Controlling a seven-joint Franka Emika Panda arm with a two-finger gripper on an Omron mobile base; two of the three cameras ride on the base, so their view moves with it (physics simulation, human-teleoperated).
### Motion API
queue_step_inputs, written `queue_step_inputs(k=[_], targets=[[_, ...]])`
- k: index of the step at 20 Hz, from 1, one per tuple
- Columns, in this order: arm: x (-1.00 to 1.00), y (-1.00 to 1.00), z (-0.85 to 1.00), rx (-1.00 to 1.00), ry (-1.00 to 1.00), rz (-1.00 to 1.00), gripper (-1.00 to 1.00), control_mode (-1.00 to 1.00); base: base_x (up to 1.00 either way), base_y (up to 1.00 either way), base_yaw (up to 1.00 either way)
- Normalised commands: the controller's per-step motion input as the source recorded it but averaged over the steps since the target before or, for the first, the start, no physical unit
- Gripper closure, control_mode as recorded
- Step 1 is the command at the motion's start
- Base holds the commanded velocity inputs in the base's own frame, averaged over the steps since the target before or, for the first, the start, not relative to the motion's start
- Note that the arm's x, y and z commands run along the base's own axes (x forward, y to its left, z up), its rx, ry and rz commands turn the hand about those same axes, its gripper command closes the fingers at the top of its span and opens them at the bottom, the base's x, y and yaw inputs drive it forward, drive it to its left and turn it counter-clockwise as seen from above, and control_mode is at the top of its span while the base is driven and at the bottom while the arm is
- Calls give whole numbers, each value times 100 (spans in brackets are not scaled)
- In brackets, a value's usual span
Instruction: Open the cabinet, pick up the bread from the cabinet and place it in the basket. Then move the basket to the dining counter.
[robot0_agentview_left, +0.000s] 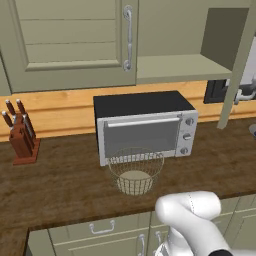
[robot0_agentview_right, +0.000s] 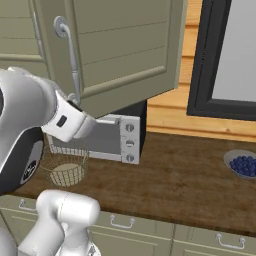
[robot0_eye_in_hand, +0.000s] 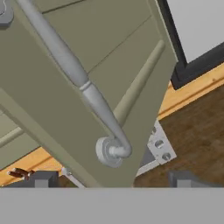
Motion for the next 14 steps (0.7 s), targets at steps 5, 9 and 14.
queue_step_inputs(k=[5, 9, 14], targets=[[-8, 89, 0, 10, 0, -1, -100, -100, 0, 0, 0], [17, 97, 0, 3, 1, -10, -100, -100, 0, 0, 0], [79, 80, 0, 4, 21, -27, -100, -100, 0, 0, 0]])
